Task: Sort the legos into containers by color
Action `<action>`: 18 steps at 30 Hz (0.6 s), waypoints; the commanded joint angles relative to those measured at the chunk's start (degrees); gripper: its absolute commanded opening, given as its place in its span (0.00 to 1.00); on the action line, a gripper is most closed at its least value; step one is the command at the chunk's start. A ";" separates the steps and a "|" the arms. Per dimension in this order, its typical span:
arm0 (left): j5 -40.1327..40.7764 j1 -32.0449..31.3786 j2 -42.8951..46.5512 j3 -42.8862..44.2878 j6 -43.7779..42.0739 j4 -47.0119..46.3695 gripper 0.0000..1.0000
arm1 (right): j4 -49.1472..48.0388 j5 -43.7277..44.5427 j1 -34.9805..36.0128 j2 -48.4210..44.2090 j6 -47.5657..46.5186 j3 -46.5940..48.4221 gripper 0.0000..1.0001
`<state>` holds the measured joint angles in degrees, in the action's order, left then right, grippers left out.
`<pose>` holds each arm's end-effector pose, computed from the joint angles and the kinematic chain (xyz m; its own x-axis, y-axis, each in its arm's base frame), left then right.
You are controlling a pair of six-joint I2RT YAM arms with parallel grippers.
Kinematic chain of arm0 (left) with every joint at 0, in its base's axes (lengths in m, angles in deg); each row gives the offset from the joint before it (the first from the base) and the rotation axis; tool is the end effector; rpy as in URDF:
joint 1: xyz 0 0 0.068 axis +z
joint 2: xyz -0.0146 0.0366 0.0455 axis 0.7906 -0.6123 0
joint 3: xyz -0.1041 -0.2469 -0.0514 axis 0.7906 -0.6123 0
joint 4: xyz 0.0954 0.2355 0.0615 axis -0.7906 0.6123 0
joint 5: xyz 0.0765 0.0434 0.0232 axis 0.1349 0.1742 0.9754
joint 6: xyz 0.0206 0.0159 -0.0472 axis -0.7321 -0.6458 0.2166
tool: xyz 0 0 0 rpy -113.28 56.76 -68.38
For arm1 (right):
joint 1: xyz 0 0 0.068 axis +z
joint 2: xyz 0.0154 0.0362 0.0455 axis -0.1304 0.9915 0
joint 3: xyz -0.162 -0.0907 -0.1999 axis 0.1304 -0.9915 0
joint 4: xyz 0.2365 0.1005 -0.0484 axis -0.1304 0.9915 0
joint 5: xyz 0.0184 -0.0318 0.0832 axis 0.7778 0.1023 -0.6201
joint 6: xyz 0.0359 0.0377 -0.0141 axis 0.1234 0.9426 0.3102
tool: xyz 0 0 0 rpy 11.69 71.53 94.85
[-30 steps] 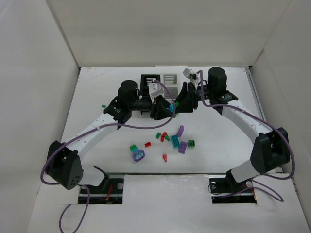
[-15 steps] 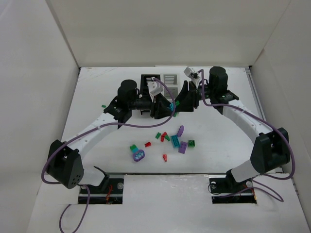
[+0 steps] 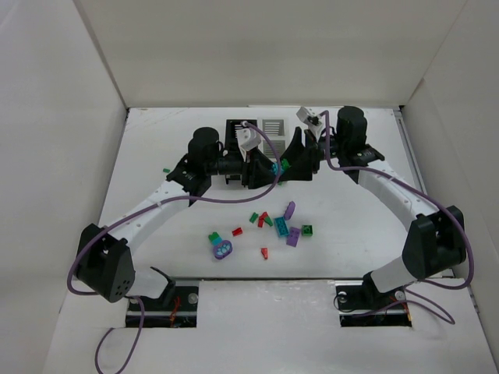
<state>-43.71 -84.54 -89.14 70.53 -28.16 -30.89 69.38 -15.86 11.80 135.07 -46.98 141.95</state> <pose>0.2474 -0.1906 0.3511 -0.0156 0.0037 -0.9999 0.9981 0.0598 -0.0154 0.2995 0.1422 0.3437 -0.2797 -0.0832 -0.9565 -0.9373 -0.1919 0.2908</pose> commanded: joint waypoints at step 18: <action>-0.21 1.27 2.15 0.81 -0.51 -5.22 0.00 | -0.88 -0.06 -1.27 -0.68 0.07 0.74 0.55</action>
<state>-43.87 -84.41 -89.16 70.53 -28.20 -31.29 69.21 -15.71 11.58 135.07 -46.91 141.95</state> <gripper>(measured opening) 0.391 0.551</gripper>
